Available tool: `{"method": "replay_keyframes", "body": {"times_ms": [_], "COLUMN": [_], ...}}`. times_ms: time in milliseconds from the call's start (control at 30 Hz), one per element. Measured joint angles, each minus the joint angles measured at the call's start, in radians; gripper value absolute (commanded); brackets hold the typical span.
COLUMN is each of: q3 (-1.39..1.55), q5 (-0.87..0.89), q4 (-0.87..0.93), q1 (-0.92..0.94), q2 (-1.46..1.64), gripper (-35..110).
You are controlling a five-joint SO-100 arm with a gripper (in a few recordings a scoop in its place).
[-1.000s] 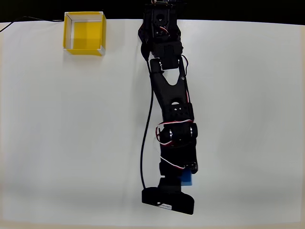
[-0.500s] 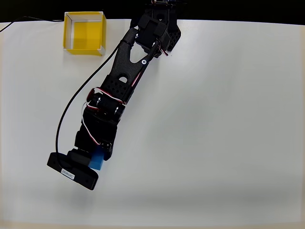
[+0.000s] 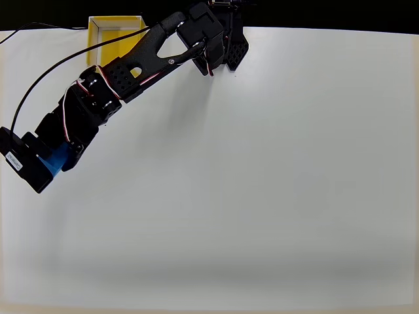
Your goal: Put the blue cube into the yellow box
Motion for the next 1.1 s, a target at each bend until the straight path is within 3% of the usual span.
{"method": "replay_keyframes", "body": {"times_ms": [267,667,1100], "q3": [0.023,0.120,0.437], "q5": [-0.003,0.017,0.014], "q4": [0.061,0.399,0.434], "q1": [0.209,0.411,0.491], "q2": [0.075,0.305,0.529], "gripper": [10,9,9]}}
